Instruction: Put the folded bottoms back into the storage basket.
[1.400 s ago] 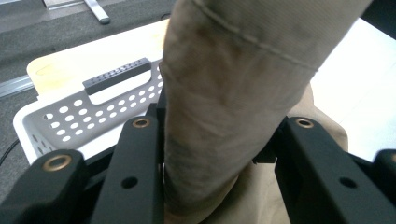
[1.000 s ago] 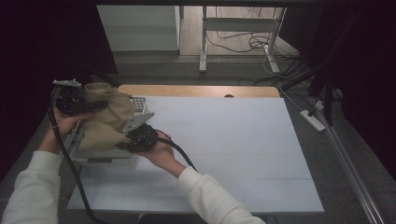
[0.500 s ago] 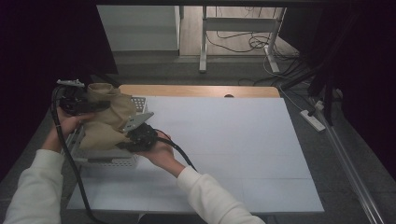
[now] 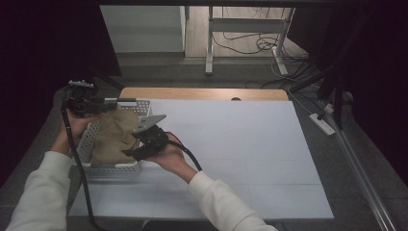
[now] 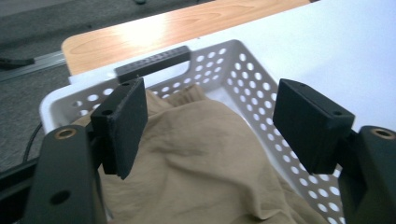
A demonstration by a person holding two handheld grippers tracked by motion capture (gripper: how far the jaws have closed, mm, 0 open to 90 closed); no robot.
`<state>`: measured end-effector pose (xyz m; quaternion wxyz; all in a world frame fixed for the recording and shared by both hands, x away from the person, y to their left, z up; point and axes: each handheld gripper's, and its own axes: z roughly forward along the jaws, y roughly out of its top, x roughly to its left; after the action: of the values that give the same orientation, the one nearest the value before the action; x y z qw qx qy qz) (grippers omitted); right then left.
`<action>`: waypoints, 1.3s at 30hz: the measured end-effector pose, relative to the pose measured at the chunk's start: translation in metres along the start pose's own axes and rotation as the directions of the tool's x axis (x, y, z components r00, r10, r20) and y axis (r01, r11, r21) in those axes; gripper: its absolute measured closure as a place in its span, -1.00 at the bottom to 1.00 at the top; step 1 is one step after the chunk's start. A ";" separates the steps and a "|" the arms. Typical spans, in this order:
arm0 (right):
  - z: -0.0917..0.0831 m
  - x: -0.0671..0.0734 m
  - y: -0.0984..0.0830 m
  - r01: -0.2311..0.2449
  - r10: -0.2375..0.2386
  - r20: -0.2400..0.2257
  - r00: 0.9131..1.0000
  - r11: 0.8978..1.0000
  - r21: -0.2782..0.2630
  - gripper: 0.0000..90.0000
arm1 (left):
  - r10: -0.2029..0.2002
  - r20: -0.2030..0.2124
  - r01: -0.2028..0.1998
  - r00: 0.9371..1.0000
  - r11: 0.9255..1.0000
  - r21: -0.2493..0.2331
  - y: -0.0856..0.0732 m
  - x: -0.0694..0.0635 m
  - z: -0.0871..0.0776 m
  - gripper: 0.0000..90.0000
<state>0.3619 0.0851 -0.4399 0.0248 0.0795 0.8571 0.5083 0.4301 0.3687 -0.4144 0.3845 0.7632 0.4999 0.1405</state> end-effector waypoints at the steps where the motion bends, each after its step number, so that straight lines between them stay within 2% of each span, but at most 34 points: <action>1: -0.003 -0.001 -0.001 -0.002 0.002 0.002 1.000 1.000 -0.002 -0.31 | 0.006 0.007 -0.006 1.000 1.000 0.001 0.000 -0.002 0.000 -0.38; 10: -0.036 -0.012 -0.018 -0.020 0.020 0.028 0.999 0.999 -0.029 -0.30 | 0.072 0.048 -0.072 0.996 0.997 -0.008 -0.001 -0.032 -0.003 -0.36; 16: -0.063 -0.021 -0.035 -0.037 0.039 0.059 0.998 0.999 -0.033 -0.30 | 0.110 0.092 -0.109 0.990 0.994 -0.021 0.000 -0.059 -0.003 -0.36; 21: -0.090 -0.026 -0.049 -0.052 0.055 0.088 0.995 0.998 -0.043 -0.30 | 0.146 0.114 -0.145 0.983 0.989 -0.019 0.002 -0.083 -0.001 -0.36; 30: -0.140 -0.031 -0.077 -0.071 0.078 0.138 0.987 0.996 -0.049 -0.30 | 0.163 0.135 -0.159 0.977 0.986 -0.043 -0.002 -0.121 0.003 -0.36; 39: -0.189 -0.032 -0.106 -0.091 0.099 0.193 0.976 0.995 -0.050 -0.30 | 0.162 0.124 -0.156 0.979 0.986 -0.056 -0.017 -0.147 0.006 -0.37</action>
<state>0.3582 -0.1333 -0.4426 0.0861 0.1692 0.8354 0.5159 0.3550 0.2415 -0.4056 0.4206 0.7992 0.4083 0.1329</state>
